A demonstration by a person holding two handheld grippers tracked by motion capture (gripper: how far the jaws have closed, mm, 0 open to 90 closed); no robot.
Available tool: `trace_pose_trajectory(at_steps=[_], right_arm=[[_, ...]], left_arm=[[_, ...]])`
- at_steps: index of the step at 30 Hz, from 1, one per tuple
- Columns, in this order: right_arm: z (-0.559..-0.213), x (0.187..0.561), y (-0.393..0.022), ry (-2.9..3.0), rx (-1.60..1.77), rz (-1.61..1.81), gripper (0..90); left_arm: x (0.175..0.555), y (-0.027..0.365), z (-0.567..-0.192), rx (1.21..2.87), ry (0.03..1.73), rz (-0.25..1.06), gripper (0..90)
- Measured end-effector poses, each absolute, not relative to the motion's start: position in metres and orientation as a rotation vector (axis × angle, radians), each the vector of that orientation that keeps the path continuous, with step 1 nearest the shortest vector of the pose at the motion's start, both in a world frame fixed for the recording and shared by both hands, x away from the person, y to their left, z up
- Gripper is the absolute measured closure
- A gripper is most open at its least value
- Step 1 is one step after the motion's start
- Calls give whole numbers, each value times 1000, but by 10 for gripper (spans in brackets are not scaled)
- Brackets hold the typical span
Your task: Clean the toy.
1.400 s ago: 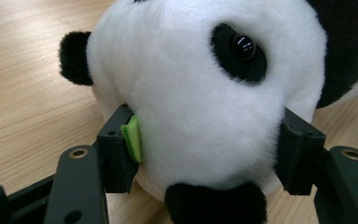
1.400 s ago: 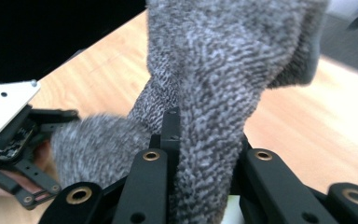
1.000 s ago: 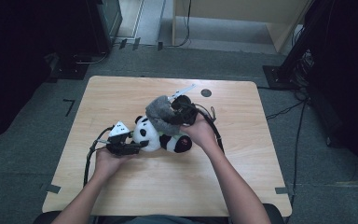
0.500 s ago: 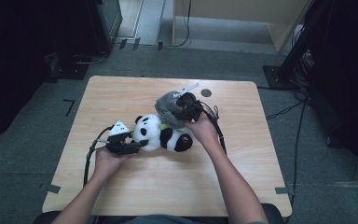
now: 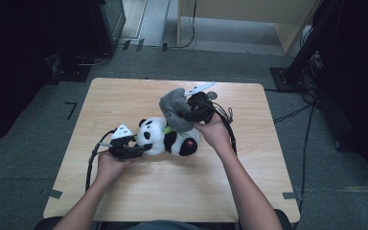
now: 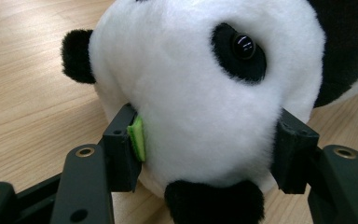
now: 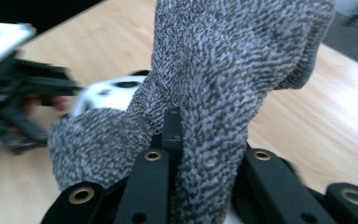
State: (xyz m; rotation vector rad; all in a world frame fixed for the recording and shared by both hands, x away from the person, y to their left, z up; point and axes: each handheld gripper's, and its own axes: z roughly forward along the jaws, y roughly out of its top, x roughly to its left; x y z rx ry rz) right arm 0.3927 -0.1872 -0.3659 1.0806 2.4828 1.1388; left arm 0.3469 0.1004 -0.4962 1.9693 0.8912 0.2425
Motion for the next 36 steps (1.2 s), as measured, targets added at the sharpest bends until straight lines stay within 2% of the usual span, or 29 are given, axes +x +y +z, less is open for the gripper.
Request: trace_pose_trajectory(at_steps=[12, 28, 36], right_arm=[[-402, 392, -158, 2673, 999, 1106, 784], [-406, 414, -195, 2485, 1145, 949, 788], [-386, 405, -211, 2375, 1187, 1051, 789]], left_arm=[[347, 100, -496, 1983, 886, 242, 387], [348, 100, -494, 1976, 897, 234, 393], [347, 100, -495, 1979, 897, 237, 390]])
